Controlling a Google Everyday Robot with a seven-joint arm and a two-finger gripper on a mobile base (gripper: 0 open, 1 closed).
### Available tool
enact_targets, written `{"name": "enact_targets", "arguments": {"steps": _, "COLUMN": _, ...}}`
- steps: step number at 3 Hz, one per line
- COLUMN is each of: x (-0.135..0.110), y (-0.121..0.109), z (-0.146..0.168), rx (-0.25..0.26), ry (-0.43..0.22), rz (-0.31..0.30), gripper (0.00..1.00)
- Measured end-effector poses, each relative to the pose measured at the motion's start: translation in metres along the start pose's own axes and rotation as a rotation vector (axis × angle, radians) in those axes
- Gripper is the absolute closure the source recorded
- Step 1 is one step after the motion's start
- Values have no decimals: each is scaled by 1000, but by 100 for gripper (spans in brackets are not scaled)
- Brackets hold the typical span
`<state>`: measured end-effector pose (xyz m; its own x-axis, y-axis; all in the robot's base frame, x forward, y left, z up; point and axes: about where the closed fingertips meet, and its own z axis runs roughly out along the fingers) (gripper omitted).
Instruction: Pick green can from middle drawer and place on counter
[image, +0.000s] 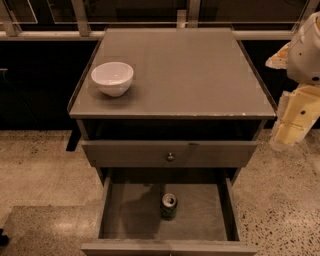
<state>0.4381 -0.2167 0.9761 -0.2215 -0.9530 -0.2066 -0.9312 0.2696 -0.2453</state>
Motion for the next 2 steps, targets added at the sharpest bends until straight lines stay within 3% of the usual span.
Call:
{"name": "enact_targets", "arguments": {"steps": 1, "x": 0, "y": 0, "z": 0, "rx": 0, "ry": 0, "rz": 0, "gripper": 0}}
{"name": "enact_targets", "arguments": {"steps": 2, "x": -1, "y": 3, "z": 9, "rx": 32, "ry": -59, "rz": -13, "gripper": 0}}
